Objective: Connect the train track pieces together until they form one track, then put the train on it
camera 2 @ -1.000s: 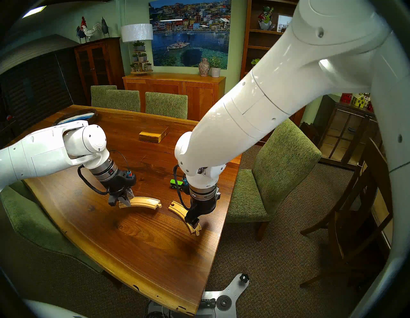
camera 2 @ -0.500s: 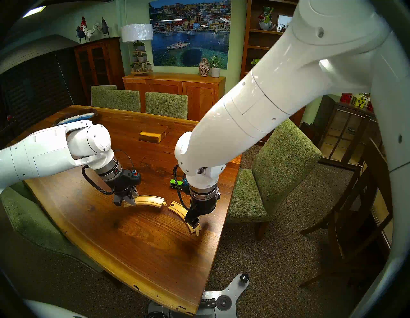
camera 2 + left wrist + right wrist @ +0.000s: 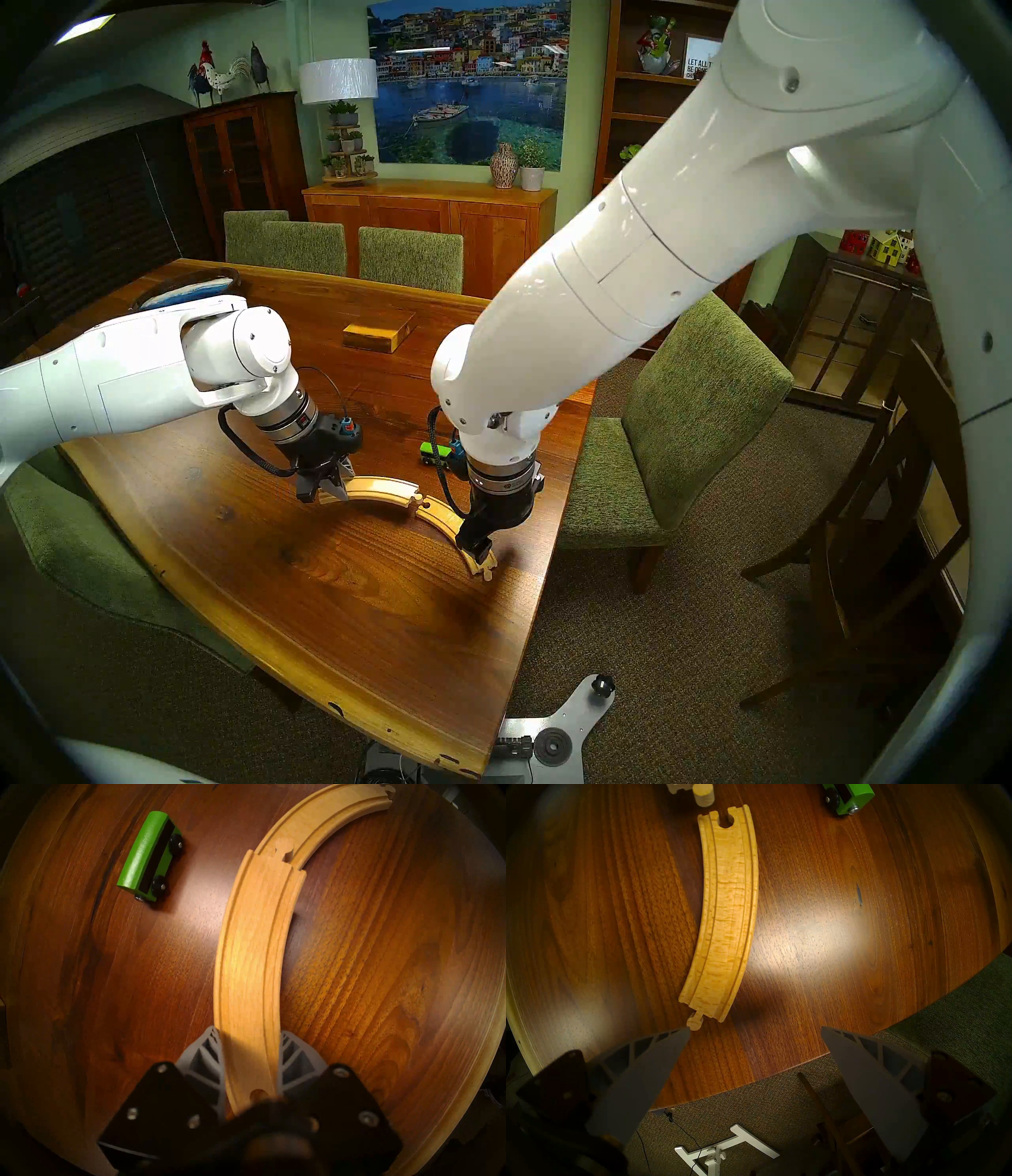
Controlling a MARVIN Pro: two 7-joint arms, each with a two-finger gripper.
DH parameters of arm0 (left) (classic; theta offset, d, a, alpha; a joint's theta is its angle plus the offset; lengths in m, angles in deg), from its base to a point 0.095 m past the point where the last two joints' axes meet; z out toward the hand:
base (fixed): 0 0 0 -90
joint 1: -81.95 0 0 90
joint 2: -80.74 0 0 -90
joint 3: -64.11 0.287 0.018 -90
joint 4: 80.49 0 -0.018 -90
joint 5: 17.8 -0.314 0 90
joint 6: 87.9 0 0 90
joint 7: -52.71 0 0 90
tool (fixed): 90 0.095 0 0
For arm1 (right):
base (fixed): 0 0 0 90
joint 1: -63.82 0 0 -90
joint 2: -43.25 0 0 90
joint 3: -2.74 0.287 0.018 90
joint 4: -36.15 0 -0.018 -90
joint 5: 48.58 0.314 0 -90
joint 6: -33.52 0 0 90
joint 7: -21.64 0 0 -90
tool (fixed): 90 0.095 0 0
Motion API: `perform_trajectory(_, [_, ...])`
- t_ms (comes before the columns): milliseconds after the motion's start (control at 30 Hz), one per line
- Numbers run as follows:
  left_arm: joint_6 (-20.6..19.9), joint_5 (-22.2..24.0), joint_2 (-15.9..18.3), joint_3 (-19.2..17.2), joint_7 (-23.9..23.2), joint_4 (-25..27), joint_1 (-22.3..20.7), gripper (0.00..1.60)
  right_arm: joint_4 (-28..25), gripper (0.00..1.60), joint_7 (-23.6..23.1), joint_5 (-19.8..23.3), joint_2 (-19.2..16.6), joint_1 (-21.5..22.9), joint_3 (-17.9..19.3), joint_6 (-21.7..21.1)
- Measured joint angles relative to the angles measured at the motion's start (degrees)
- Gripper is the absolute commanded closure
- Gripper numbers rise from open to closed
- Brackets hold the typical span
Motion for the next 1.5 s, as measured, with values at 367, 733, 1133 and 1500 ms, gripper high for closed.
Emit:
perform_trajectory(367, [1.1,-1.1,-1.5,0.1,0.6,-0.4,0.4,1.6,0.0,0.0,0.0,0.0,0.0,0.0,0.0,0.0])
perform_trajectory(733, [2.0,-2.4,-2.3,0.3,1.9,-1.0,1.0,1.6,0.0,0.0,0.0,0.0,0.0,0.0,0.0,0.0])
perform_trajectory(1133, [3.5,-2.3,-2.4,0.2,2.3,-2.2,1.6,1.6,0.0,0.0,0.0,0.0,0.0,0.0,0.0,0.0])
perform_trajectory(1500, [5.3,0.8,-0.8,-1.4,-1.7,-1.7,1.0,0.0,0.0,0.0,0.0,0.0,0.0,0.0,0.0,0.0])
